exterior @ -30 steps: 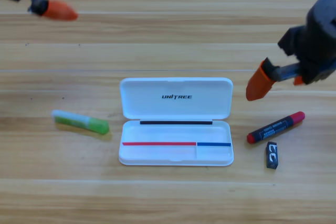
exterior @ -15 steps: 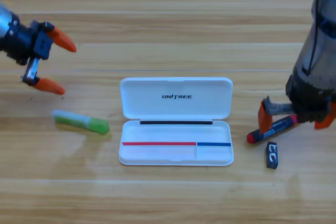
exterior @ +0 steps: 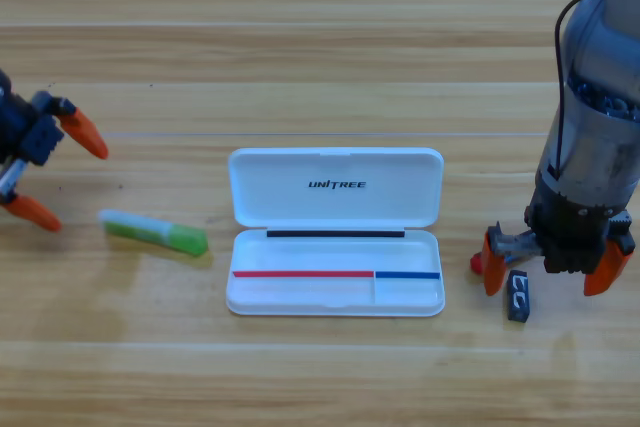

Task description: Clean up eraser and pencils

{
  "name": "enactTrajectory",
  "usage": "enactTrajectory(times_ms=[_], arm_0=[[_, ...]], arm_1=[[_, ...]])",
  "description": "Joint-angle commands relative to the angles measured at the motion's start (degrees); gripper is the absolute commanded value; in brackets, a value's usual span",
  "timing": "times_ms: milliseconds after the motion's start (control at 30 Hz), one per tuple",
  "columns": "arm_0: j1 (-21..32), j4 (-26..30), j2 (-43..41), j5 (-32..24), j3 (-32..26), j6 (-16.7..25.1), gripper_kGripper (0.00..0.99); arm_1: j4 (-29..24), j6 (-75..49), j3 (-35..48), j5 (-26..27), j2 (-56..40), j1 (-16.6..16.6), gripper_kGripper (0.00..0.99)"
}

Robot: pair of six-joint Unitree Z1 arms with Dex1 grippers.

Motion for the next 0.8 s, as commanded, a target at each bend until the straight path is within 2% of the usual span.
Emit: enactTrajectory(times_ms=[33,267,333,400,467,700,800], arm_0=[[-5.1,11.2,4.8,6.1,-11.0,-4.4,0.89],[-10.5,15.5,5.8,11.8,-15.8,-10.9,0.891],[-11.9,18.2,6.1,11.8,-17.6,-12.7,0.9],[-12.8,20.8,6.4,11.9,-19.7,-14.5,0.911],[-13.9,22.2,6.5,11.9,-20.6,-15.6,0.927],[-16.2,22.9,7.4,12.2,-21.0,-18.0,0.888],[-16.4,22.9,7.8,12.2,-20.9,-18.5,0.888]], arm_1=[[-1.7,0.9,2.0,0.2,4.8,0.7,0.922],[-4.9,1.0,3.5,-0.8,6.0,0.7,0.893],[-5.5,0.9,3.9,-1.0,6.4,0.7,0.887],[-6.4,0.6,4.2,-1.0,6.8,0.6,0.824],[-6.7,0.6,4.3,-0.9,7.1,0.5,0.822],[-7.9,-0.1,4.2,-0.5,7.8,0.4,0.808],[-8.5,-1.0,4.1,-0.2,8.2,0.5,0.65]])
